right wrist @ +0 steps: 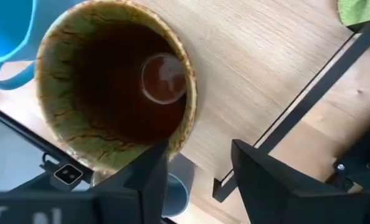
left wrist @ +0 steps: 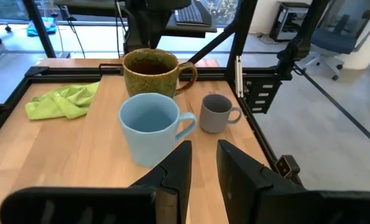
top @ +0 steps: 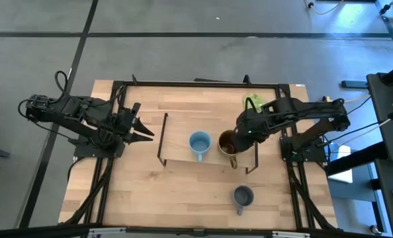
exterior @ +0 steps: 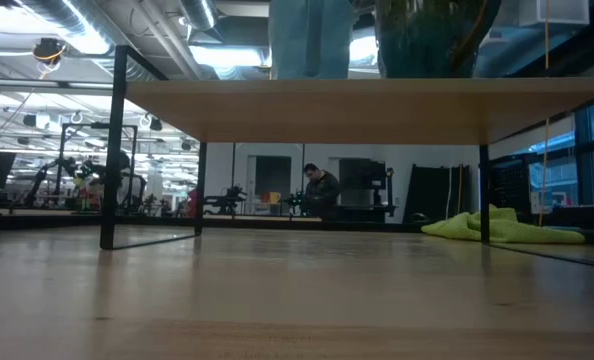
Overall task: Stack small to large cups/mugs on shelf
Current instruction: Adjust the mugs on the shelf
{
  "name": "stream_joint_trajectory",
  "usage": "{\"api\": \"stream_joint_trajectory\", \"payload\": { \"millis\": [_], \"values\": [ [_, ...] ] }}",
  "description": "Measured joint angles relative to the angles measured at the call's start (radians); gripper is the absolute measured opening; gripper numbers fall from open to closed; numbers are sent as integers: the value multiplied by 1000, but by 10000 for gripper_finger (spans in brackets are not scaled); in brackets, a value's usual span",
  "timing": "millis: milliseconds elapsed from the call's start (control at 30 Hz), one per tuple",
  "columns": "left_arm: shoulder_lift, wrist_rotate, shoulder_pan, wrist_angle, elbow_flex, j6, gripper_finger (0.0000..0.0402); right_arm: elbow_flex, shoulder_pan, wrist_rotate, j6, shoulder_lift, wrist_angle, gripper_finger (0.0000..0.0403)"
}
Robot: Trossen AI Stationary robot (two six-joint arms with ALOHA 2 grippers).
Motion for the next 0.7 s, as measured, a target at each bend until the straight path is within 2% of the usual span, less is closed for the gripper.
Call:
{"api": "stream_joint_trajectory", "payload": {
  "millis": [200, 700],
  "values": [
    [1, 0, 0, 0, 0, -1, 69, -31, 0, 0, -6, 10, 71, 181],
    [1, 0, 0, 0, -42, -25, 69, -31, 0, 21, 7, 19, 66, 174]
  ]
}}
